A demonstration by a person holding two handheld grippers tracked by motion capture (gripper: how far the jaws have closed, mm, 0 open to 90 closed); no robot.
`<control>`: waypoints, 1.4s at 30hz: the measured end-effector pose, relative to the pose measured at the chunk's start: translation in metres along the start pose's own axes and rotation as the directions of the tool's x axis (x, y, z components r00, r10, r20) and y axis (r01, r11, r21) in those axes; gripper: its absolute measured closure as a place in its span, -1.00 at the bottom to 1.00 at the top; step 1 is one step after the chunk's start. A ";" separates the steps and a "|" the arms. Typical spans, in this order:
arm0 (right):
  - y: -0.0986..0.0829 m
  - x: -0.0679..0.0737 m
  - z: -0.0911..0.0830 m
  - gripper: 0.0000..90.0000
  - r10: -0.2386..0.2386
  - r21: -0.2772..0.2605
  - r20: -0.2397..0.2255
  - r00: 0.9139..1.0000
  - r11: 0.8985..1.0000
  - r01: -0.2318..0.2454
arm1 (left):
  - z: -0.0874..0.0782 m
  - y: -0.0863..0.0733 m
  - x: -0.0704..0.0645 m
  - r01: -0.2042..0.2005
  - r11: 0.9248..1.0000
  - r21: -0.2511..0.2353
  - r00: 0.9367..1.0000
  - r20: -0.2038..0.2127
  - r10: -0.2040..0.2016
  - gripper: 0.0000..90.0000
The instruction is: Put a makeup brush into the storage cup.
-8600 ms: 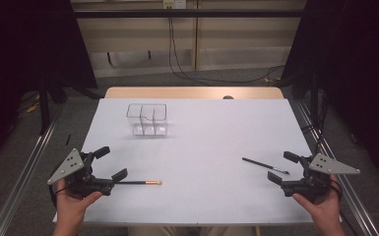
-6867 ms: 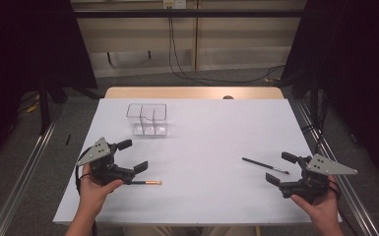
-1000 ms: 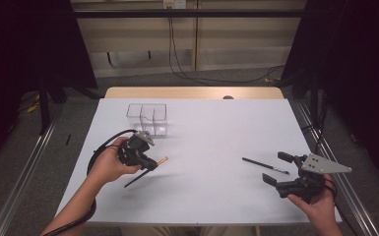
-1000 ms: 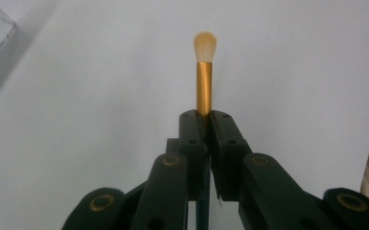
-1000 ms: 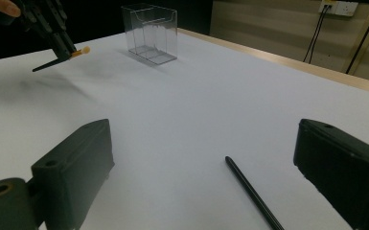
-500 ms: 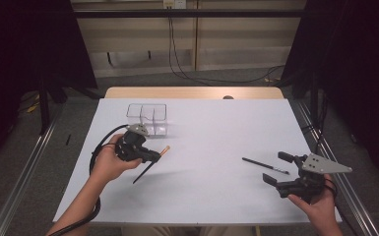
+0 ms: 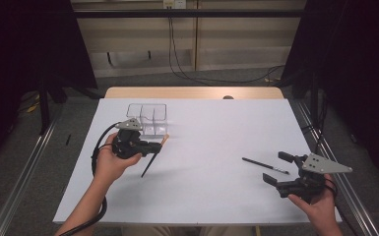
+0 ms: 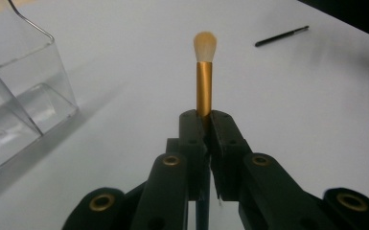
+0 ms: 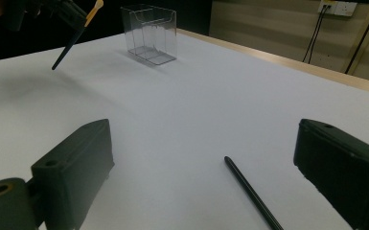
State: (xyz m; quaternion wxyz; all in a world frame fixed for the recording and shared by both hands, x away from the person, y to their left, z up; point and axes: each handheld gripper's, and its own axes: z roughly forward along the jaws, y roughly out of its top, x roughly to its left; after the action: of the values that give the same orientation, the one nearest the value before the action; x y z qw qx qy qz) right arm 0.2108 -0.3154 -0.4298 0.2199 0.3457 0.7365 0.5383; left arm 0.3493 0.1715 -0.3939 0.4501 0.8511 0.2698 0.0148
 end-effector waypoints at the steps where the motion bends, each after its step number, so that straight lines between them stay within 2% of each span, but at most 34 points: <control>1: 0.000 0.000 0.000 -0.87 0.000 -0.001 0.000 1.000 1.000 0.000 | -0.001 0.000 0.000 -0.001 1.000 -0.012 1.000 -0.007 0.001 0.87; 5: 0.000 0.000 0.000 -0.87 -0.002 -0.002 0.003 1.000 1.000 0.002 | -0.003 0.000 0.001 0.011 0.997 -0.072 1.000 -0.019 -0.013 0.87; 10: 0.000 0.000 0.000 -0.87 0.001 -0.002 0.002 1.000 1.000 -0.001 | -0.005 0.002 0.001 0.015 0.991 -0.136 0.999 -0.041 -0.021 0.87; 11: 0.000 0.000 0.000 -0.87 -0.001 -0.001 0.003 1.000 1.000 0.001 | -0.006 0.002 0.001 0.022 0.989 -0.150 0.999 -0.035 -0.028 0.87; 19: 0.000 0.000 0.000 -0.87 0.001 -0.001 -0.002 1.000 1.000 -0.001 | -0.007 0.003 0.002 0.019 0.976 -0.217 0.998 -0.062 -0.033 0.87; 24: 0.000 0.000 0.000 -0.87 0.000 -0.001 -0.003 1.000 1.000 0.000 | -0.008 0.004 0.003 0.025 0.964 -0.266 0.996 -0.070 -0.045 0.87; 28: 0.000 0.000 0.000 -0.87 0.001 -0.001 -0.002 1.000 1.000 -0.001 | -0.008 0.005 0.004 0.030 0.950 -0.311 0.995 -0.081 -0.058 0.87; 33: 0.000 0.000 0.000 -0.87 -0.001 -0.002 -0.003 1.000 1.000 0.001 | -0.007 0.007 0.003 0.023 0.941 -0.337 0.994 -0.095 -0.058 0.87; 34: 0.000 0.000 0.000 -0.87 -0.001 -0.003 -0.003 1.000 1.000 0.001 | -0.007 0.008 0.003 0.023 0.937 -0.348 0.994 -0.094 -0.059 0.87; 37: 0.000 0.000 0.000 -0.87 0.000 -0.001 -0.003 1.000 1.000 0.000 | -0.006 0.009 0.004 0.022 0.932 -0.362 0.993 -0.101 -0.063 0.87; 38: 0.000 0.000 0.000 -0.87 -0.001 -0.001 -0.004 1.000 1.000 0.001 | -0.006 0.009 0.004 0.028 0.926 -0.377 0.992 -0.102 -0.072 0.87; 42: 0.000 0.000 0.000 -0.87 -0.001 -0.001 -0.005 1.000 1.000 0.001 | -0.005 0.011 0.005 0.024 0.919 -0.394 0.990 -0.116 -0.075 0.87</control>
State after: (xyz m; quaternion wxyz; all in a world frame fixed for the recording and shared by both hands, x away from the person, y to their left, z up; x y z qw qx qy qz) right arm 0.2110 -0.3153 -0.4301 0.2185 0.3437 0.7369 0.5396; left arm 0.3573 0.1732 -0.3833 0.5930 0.7341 0.3114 0.1118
